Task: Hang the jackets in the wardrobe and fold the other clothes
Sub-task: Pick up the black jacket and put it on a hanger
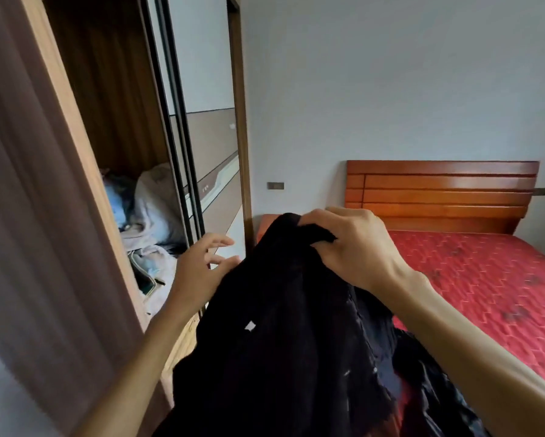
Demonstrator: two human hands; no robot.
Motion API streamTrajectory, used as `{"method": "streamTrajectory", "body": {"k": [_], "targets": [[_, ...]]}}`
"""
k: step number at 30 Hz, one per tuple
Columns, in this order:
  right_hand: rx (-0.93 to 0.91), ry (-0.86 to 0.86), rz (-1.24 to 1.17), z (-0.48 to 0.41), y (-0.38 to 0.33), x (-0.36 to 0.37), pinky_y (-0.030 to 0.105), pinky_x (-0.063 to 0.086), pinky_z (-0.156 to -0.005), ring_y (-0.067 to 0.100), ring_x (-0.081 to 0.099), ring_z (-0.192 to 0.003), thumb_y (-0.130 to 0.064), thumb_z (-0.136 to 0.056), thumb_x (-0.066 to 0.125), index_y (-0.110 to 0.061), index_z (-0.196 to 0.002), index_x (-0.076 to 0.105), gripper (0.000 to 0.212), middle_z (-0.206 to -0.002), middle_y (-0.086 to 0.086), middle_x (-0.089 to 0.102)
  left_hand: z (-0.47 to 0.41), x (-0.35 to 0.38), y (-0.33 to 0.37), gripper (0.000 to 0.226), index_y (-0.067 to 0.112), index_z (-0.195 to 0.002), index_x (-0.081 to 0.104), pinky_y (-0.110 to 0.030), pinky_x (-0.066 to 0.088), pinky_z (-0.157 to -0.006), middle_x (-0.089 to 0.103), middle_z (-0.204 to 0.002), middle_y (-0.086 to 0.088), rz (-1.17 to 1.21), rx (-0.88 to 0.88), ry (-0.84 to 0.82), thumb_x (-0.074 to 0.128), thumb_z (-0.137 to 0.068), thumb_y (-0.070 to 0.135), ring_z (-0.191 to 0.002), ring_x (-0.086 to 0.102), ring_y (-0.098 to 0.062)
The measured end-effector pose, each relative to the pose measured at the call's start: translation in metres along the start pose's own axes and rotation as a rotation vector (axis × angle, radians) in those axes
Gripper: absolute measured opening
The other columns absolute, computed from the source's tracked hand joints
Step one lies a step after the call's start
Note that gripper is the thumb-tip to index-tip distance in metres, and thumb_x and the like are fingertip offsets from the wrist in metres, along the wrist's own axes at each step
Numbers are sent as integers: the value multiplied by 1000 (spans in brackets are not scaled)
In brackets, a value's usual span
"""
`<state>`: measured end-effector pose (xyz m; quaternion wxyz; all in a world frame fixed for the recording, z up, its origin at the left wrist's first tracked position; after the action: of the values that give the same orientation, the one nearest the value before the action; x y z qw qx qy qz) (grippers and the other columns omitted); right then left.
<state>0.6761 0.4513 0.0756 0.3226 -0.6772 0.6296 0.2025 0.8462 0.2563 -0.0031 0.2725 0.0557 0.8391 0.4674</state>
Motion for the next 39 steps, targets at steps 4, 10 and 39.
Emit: {"method": "streamTrajectory", "body": {"k": [4, 10, 39], "targets": [[82, 79, -52, -34, -8, 39, 41, 58, -65, 25, 70, -77, -18, -78, 62, -21, -101, 74, 25, -86, -3, 76, 42, -12, -13, 17, 17, -94, 66, -25, 57, -76, 65, -94, 9, -61, 228, 485, 67, -89, 0, -86, 65, -10], [38, 102, -169, -77, -9, 74, 40, 58, -70, 21, 70, -79, -13, -80, 72, -21, -98, 76, 20, -85, -3, 76, 54, 11, -63, 48, 22, -131, 57, -17, 46, -100, 57, -122, 14, -301, 158, 171, 73, -86, 28, -116, 56, -3], [-408, 173, -218, -306, 220, 221, 35, 52, -51, 31, 68, -68, -25, -75, 56, -22, -89, 78, 26, -75, 0, 70, -145, -9, -160, 54, 34, -129, 51, -35, 53, -90, 68, -106, 1, -743, 34, 306, 62, -91, -3, -108, 65, -23]]}}
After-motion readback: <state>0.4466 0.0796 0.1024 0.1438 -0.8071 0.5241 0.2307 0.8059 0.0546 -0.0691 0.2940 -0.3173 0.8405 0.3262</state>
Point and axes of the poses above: each hand's wrist, its own z-axis away from the middle knuckle, its own x-axis out of the palm, y = z × x, the point moved 1 cm from there along -z, towards the middle knuckle
